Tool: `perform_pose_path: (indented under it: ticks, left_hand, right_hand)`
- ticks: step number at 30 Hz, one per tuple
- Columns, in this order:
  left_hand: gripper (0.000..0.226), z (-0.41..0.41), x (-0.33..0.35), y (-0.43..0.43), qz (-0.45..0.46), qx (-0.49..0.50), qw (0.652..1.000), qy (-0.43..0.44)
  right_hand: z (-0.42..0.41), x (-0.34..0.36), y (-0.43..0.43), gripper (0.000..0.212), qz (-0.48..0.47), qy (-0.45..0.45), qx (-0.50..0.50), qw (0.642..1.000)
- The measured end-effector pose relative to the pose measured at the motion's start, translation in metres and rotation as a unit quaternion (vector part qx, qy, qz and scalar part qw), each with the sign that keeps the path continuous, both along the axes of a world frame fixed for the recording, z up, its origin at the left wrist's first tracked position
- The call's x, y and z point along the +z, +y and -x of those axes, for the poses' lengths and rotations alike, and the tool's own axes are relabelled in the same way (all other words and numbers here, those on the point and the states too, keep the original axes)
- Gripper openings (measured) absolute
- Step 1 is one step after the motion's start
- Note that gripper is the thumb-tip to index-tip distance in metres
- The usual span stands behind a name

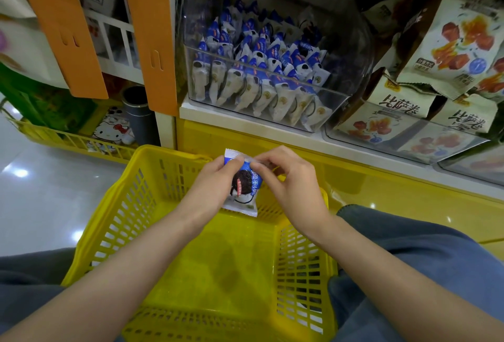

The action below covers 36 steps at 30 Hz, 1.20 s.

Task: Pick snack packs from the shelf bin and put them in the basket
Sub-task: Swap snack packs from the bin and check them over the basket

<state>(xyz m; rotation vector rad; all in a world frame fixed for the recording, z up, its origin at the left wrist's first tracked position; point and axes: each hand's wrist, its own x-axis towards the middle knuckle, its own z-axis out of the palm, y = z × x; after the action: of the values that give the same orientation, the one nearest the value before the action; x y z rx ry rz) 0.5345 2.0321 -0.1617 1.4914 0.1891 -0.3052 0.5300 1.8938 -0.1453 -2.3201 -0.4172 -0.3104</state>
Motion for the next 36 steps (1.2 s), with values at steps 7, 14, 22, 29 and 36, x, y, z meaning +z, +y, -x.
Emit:
perform_pose_path:
  ticks: [7,14,22,29,36]
  left_hand:
    - [0.024,-0.004,0.001,0.002,0.073,0.049,0.994,0.069]
    - [0.014,-0.008,0.012,0.008,0.144,0.092,0.985,0.036]
    - [0.015,-0.008,0.023,0.018,0.069,0.039,0.994,-0.071]
    - [0.02,-0.023,0.039,0.036,0.113,0.075,0.984,-0.117]
    - [0.026,-0.037,0.049,0.053,0.112,0.129,0.977,-0.124]
  right_hand:
    - [0.0,0.0,0.011,0.016,-0.083,0.084,-0.012,0.993]
    - [-0.003,-0.004,0.024,0.023,-0.251,0.29,-0.005,0.924]
    - [-0.01,0.021,0.019,0.025,-0.284,0.295,-0.021,0.912]
    - [-0.04,0.078,0.011,0.027,-0.031,0.021,0.01,0.999]
    - [-0.172,0.108,0.029,0.029,0.086,-0.055,-0.053,0.993]
